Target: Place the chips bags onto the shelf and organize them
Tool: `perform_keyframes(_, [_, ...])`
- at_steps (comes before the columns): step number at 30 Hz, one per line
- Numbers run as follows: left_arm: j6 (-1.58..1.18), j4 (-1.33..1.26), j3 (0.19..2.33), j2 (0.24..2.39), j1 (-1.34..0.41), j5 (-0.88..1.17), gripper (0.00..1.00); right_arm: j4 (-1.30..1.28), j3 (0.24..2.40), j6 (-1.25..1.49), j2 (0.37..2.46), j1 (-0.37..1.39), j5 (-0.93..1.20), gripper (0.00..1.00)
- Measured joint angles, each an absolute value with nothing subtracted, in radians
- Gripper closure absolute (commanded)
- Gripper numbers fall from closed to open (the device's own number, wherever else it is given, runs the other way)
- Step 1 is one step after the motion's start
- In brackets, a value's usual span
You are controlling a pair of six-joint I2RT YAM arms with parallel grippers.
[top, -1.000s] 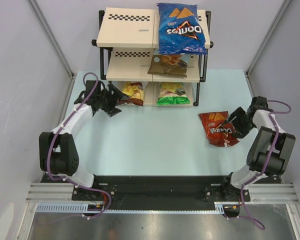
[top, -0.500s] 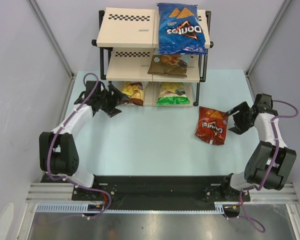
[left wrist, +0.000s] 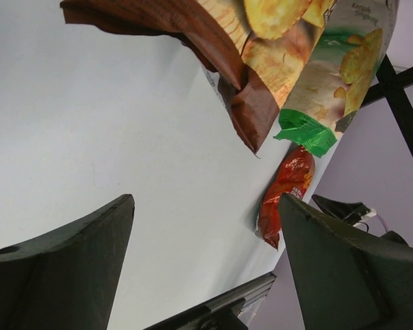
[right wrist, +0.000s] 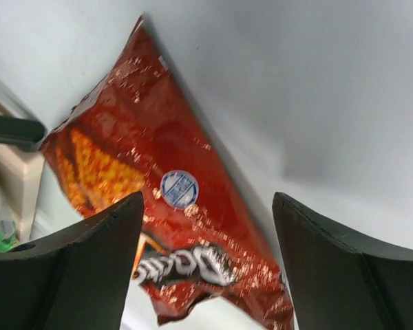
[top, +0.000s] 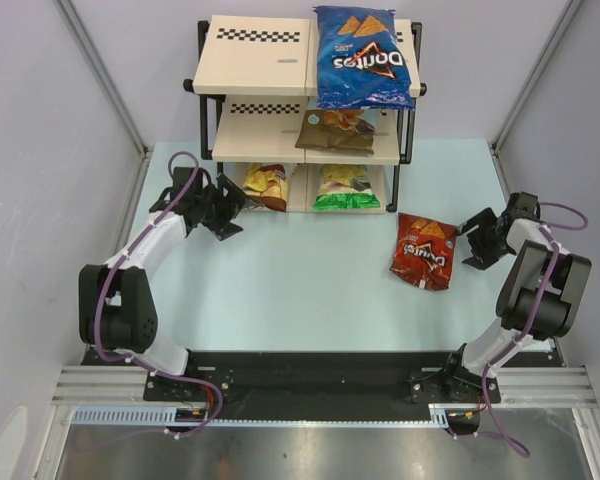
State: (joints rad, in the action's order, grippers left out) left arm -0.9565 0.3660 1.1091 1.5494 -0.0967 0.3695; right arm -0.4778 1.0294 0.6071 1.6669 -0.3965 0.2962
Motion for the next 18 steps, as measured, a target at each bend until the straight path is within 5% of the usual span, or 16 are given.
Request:
perform_keyframes(15, [-0.924, 0.391, 1.088, 1.517, -0.097, 0.353, 0.10, -0.368, 1.059, 0.556, 1.817, -0.361, 0.514, 0.25])
perform_keyframes(18, [-0.915, 0.400, 1.088, 1.517, -0.097, 0.353, 0.10, -0.369, 1.059, 0.548, 1.826, -0.336, 0.551, 0.40])
